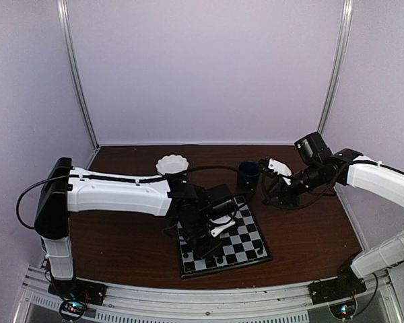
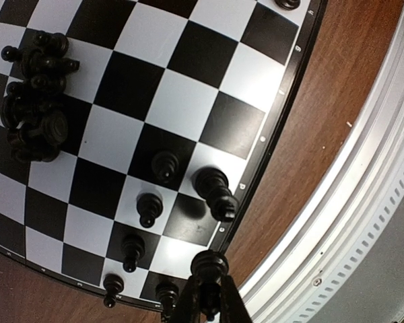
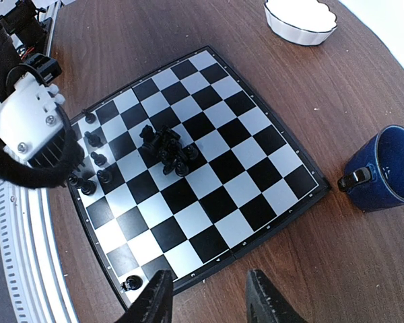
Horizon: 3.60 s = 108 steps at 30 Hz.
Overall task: Set up the chess pieces on the board
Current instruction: Place the bishop on f8, then pick up the knight from the chessboard.
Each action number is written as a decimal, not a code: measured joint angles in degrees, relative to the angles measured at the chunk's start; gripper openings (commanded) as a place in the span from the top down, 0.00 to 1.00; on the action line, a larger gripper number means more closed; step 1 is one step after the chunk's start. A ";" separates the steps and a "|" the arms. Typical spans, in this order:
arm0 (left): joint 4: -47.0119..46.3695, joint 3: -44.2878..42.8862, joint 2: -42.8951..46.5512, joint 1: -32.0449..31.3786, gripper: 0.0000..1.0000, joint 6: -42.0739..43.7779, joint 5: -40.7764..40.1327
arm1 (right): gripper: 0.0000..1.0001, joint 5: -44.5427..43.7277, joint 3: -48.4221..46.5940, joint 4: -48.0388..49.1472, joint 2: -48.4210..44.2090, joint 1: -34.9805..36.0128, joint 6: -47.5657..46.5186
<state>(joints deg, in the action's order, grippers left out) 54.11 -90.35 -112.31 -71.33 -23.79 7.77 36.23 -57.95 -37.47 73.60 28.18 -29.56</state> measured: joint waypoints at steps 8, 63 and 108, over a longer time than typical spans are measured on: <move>-3.32 1.33 -1.03 0.00 0.92 -1.25 0.39 | 0.61 0.00 0.00 0.02 0.00 0.00 0.00; -1.09 -4.57 3.19 4.70 0.75 -2.64 -5.35 | 0.61 0.00 0.00 0.02 0.00 -0.11 0.00; 3.23 -13.25 -11.82 10.80 0.78 -7.65 -5.05 | 0.61 -0.02 0.00 0.00 0.00 -0.37 -0.04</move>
<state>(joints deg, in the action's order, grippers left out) 57.34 -103.59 -124.14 -60.53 -31.44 2.72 36.21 -57.95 -37.47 73.60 27.81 -29.61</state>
